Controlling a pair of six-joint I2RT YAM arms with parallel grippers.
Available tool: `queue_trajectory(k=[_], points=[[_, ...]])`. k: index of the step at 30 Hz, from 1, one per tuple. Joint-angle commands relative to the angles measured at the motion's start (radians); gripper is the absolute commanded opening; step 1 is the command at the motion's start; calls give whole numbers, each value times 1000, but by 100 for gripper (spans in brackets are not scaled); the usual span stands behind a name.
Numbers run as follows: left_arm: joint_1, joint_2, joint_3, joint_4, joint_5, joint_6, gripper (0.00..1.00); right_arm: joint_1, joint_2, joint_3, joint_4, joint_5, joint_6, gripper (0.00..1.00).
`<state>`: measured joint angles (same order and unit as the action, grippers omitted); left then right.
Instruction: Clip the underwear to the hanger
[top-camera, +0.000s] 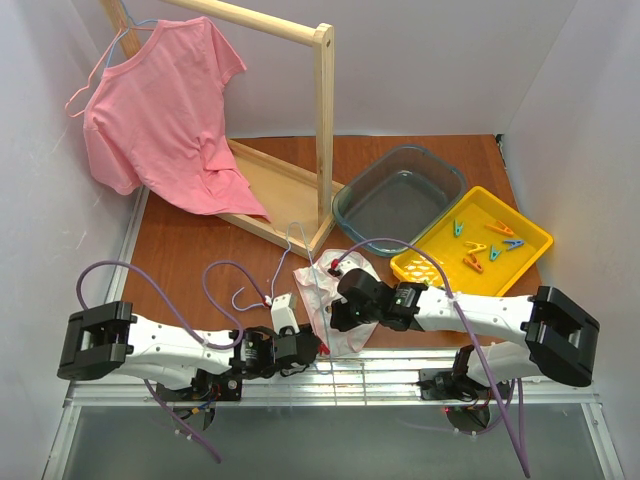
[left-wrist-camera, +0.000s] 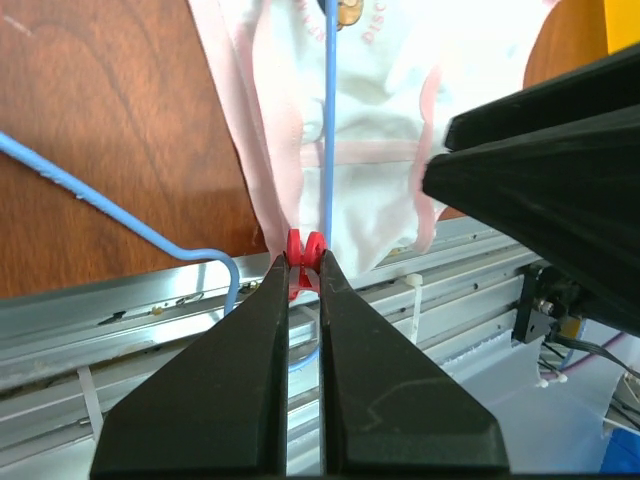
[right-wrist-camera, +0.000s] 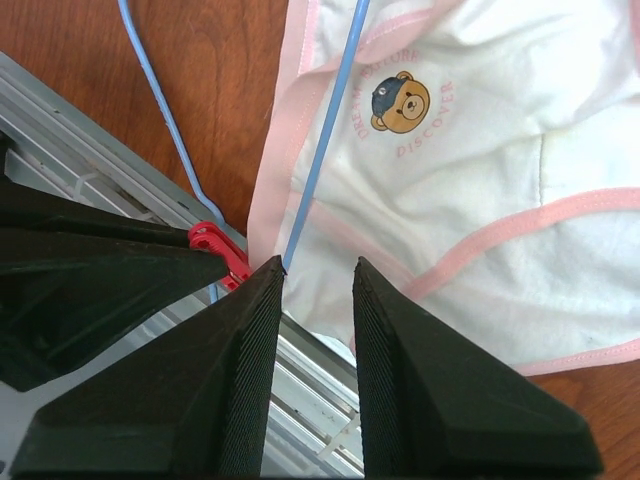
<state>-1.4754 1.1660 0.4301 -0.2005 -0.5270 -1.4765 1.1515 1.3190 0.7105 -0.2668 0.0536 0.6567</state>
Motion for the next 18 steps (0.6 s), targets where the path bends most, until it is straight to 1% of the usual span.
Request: queue_trajectory(k=[1, 14, 18], points=[[-32, 15, 35, -60, -97, -76, 0, -4, -43, -16, 3, 28, 17, 25], [-80, 35, 98, -119, -200, -152, 0, -4, -56, -40, 1, 8, -9, 22], [-83, 60, 124, -125, -212, -165, 0, -4, -49, -32, 0, 0, -29, 18]])
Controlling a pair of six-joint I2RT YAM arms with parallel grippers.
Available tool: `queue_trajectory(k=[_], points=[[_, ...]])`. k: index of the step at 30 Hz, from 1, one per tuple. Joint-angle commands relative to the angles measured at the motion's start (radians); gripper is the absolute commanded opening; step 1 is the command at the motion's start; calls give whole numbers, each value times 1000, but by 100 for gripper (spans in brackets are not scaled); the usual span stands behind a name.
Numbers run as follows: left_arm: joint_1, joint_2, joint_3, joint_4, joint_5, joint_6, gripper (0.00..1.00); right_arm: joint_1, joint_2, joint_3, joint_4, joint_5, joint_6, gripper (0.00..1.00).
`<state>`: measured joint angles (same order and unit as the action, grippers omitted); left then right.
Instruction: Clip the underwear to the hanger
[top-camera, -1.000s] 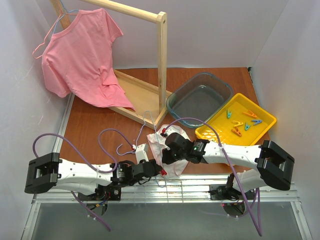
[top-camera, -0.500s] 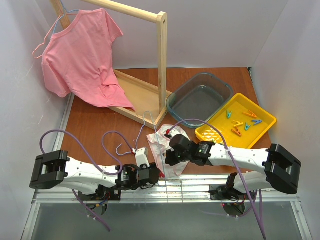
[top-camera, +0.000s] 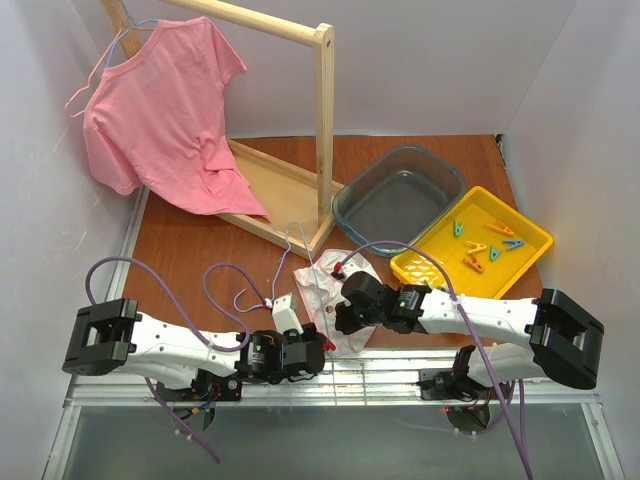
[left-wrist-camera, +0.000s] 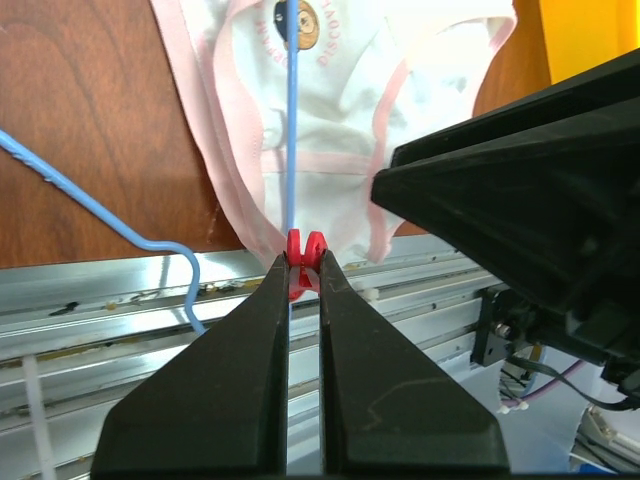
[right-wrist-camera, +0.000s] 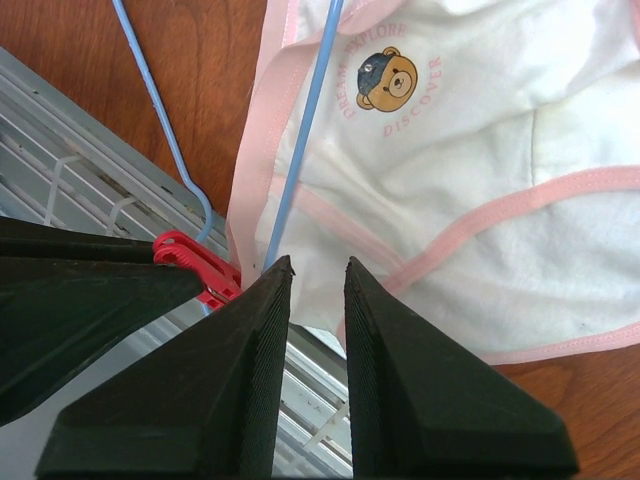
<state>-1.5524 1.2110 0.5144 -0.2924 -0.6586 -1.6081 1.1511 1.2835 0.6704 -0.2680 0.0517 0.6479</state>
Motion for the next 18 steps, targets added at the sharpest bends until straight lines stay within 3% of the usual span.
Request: queue_trajectory(k=[1, 18], points=[[-8, 19, 42, -31, -79, -36, 0, -4, -12, 9, 0, 0, -27, 18], [-8, 73, 35, -31, -68, -90, 0, -13, -15, -118, 82, -134, -2, 1]])
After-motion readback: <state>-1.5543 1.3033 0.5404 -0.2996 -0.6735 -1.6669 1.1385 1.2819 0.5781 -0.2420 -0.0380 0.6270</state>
